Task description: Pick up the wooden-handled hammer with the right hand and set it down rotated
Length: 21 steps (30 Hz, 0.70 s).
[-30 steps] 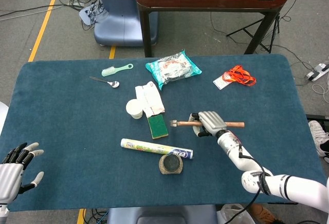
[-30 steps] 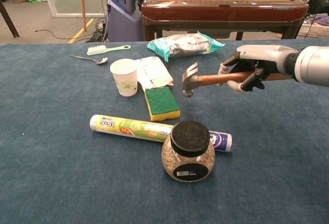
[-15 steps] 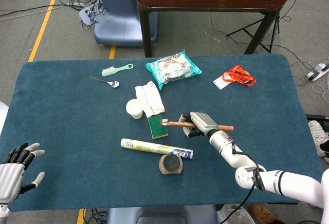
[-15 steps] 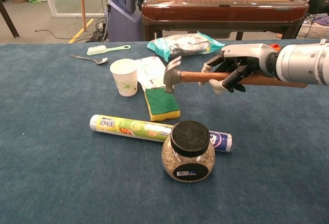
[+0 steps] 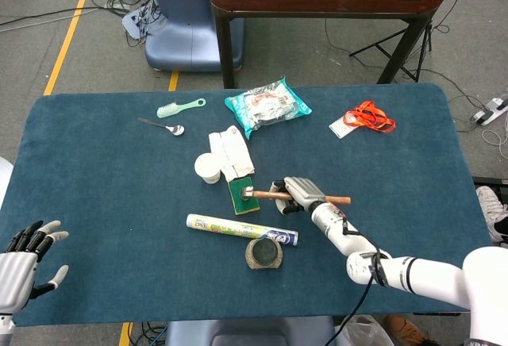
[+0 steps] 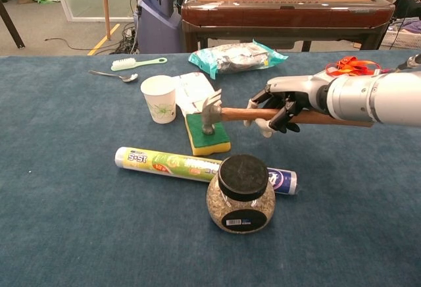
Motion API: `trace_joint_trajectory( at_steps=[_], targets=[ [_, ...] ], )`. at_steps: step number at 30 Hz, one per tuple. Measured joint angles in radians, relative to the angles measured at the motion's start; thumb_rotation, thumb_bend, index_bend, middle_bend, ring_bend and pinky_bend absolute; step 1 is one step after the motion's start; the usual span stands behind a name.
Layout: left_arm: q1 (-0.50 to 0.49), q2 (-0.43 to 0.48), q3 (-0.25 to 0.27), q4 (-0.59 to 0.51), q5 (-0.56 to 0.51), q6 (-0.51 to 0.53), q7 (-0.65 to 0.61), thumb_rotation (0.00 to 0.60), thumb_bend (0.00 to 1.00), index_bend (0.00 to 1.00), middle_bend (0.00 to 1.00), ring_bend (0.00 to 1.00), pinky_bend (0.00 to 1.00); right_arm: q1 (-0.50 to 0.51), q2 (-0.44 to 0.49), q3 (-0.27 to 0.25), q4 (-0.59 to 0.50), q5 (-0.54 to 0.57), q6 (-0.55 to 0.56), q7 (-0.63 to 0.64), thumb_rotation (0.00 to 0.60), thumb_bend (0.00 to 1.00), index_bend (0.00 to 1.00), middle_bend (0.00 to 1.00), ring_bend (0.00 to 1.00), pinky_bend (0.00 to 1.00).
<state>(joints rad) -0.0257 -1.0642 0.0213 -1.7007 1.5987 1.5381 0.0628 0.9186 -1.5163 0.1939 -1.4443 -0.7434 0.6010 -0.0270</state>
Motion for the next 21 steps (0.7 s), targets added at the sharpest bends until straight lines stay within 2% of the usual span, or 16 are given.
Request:
trace_joint_trajectory(
  at_steps=[12, 21],
  targets=[
    [-0.002, -0.004, 0.004, -0.004, 0.007, -0.004, 0.013, 0.600, 0.25, 0.28, 0.17, 0.08, 0.13, -0.060, 0.102, 0.010, -0.092, -0.065, 0.039, 0.058, 0.600, 1.00, 0.79, 0.83, 0.69, 0.78],
    [-0.004, -0.007, 0.004, -0.006, 0.005, -0.009, 0.023, 0.600, 0.25, 0.28, 0.17, 0.08, 0.13, -0.120, 0.136, -0.019, -0.064, -0.110, 0.045, 0.110, 0.600, 1.00, 0.79, 0.82, 0.69, 0.77]
  ],
)
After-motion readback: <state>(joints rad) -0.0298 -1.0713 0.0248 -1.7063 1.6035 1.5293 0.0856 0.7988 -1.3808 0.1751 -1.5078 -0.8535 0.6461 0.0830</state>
